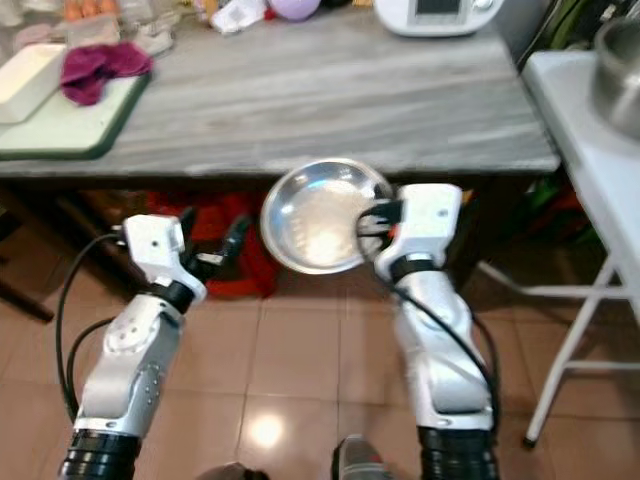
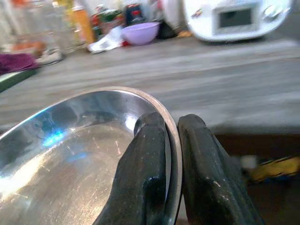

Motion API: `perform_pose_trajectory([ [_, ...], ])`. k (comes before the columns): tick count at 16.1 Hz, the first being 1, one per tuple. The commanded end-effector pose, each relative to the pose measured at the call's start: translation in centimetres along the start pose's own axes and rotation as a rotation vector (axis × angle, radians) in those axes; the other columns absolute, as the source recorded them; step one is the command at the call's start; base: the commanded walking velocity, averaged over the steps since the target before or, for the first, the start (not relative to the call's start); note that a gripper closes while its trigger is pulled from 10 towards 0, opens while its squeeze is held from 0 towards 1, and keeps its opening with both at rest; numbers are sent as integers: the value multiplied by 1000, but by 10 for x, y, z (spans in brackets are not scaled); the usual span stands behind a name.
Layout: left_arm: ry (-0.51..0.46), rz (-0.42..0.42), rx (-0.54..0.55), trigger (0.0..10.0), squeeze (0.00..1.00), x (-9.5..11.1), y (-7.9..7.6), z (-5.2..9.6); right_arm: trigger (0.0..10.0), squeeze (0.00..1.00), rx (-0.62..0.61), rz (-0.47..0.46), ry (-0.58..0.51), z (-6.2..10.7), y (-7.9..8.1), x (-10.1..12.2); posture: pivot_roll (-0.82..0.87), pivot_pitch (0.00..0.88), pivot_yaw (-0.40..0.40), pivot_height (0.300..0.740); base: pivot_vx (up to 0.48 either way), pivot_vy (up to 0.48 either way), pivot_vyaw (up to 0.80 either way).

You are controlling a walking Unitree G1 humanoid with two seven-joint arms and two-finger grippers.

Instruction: Setting the table

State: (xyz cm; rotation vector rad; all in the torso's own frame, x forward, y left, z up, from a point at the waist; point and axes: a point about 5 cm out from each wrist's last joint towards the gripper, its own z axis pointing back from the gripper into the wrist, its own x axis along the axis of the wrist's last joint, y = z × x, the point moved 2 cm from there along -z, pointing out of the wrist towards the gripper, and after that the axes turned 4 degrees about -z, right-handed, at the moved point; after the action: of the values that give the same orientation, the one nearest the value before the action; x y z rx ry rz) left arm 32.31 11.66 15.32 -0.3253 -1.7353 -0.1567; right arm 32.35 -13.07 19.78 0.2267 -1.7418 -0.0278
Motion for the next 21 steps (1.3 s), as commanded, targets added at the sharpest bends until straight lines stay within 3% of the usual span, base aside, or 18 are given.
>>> perform_pose_trajectory([
  [1,2,-17,24,10000,0,2,10,4,10000,0,35,-17,-20,0,12,4,-167,206,53,740,390,0,0],
  [17,14,-22,21,10000,0,0,9,5,10000,0,24,-14,-20,0,9,3,-169,206,54,740,390,0,0],
  [21,16,-22,11,10000,0,1,10,7,10000,0,18,-18,-20,-1,7,3,-169,206,54,740,158,0,0],
])
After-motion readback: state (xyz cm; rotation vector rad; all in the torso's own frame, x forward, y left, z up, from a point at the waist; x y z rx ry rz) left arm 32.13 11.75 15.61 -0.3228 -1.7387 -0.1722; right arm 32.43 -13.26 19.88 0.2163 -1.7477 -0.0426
